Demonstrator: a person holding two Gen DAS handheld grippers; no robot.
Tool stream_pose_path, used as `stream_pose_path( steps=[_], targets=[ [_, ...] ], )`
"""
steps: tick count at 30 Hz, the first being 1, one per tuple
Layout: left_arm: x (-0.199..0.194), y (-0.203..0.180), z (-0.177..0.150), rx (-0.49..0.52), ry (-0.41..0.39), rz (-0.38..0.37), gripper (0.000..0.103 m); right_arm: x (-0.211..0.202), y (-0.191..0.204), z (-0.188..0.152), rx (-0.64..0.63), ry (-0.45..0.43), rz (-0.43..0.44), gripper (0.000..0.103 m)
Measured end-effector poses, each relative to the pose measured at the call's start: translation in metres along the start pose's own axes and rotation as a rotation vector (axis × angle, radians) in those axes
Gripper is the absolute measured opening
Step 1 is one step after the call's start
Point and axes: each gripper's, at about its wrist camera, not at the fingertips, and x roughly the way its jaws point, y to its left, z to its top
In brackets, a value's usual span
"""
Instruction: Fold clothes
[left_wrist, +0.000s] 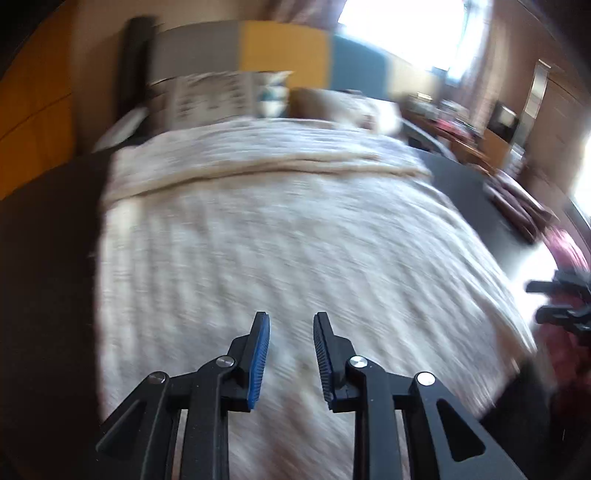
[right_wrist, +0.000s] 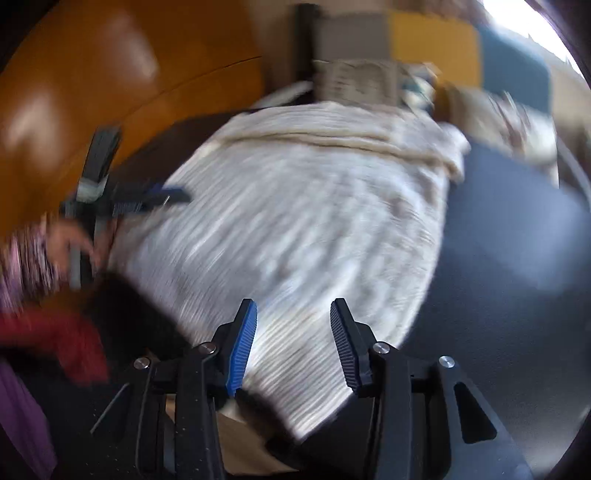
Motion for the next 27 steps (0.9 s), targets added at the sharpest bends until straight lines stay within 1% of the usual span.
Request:
stream_pose_path(
  steps=[1,2,3,4,5,6,9,10,11,13,16,19,20,22,23,24,25,26,27],
  targets=[
    [-0.001,-0.009,-0.005,0.055,0.005,-0.022,0.024,0.000,0.014,-0.003,-0.075,0.004,-0.024,0.045],
    [0.000,-0.017,-0.011,0.112,0.017,-0.024,0.024,0.001,0.028,-0.006,-0.149,0.009,-0.047,0.045],
    [0.003,-0.023,-0.017,0.169,0.031,0.005,0.025,0.003,0.040,-0.008,-0.217,0.014,-0.074,0.046],
    [0.003,-0.028,-0.022,0.221,0.015,0.036,0.025,0.008,0.045,-0.010,-0.259,0.021,-0.103,0.046],
    [0.000,-0.029,-0.026,0.250,-0.007,0.053,0.025,0.013,0.048,-0.012,-0.285,0.026,-0.131,0.046],
    [-0.001,-0.026,-0.027,0.249,-0.009,0.054,0.025,0.020,0.050,-0.012,-0.304,0.036,-0.149,0.046],
    [-0.005,-0.013,-0.026,0.210,0.005,0.047,0.025,0.033,0.050,-0.012,-0.325,0.052,-0.163,0.045],
    [-0.008,-0.007,-0.026,0.192,0.009,0.064,0.025,0.036,0.048,-0.011,-0.329,0.051,-0.167,0.030],
    [-0.010,-0.001,-0.028,0.172,0.007,0.078,0.025,0.039,0.046,-0.010,-0.333,0.050,-0.170,0.019],
    [-0.014,0.012,-0.032,0.130,-0.001,0.098,0.025,0.036,0.045,-0.010,-0.317,0.034,-0.151,0.007],
    [-0.017,0.026,-0.039,0.088,-0.008,0.112,0.025,0.029,0.047,-0.014,-0.330,0.039,-0.117,0.006],
    [-0.018,0.034,-0.042,0.071,-0.014,0.160,0.028,0.016,0.055,-0.021,-0.395,0.040,-0.072,0.005],
    [-0.019,0.038,-0.042,0.060,-0.017,0.166,0.028,0.014,0.058,-0.024,-0.423,0.049,-0.069,0.005],
    [-0.019,0.044,-0.042,0.040,-0.022,0.165,0.028,0.019,0.057,-0.034,-0.472,0.090,-0.087,0.003],
    [-0.018,0.044,-0.040,0.036,-0.021,0.164,0.027,0.023,0.052,-0.036,-0.453,0.115,-0.074,0.004],
    [-0.018,0.043,-0.039,0.034,-0.018,0.166,0.027,0.025,0.046,-0.037,-0.412,0.138,-0.035,0.004],
    [-0.019,0.040,-0.037,0.035,-0.017,0.170,0.027,0.022,0.042,-0.036,-0.372,0.140,0.002,0.004],
    [-0.021,0.037,-0.036,0.039,-0.017,0.175,0.027,0.014,0.040,-0.031,-0.333,0.111,0.039,0.004],
    [-0.023,0.032,-0.033,0.042,-0.026,0.172,0.027,0.004,0.038,-0.025,-0.293,0.070,0.077,0.010]
  ],
)
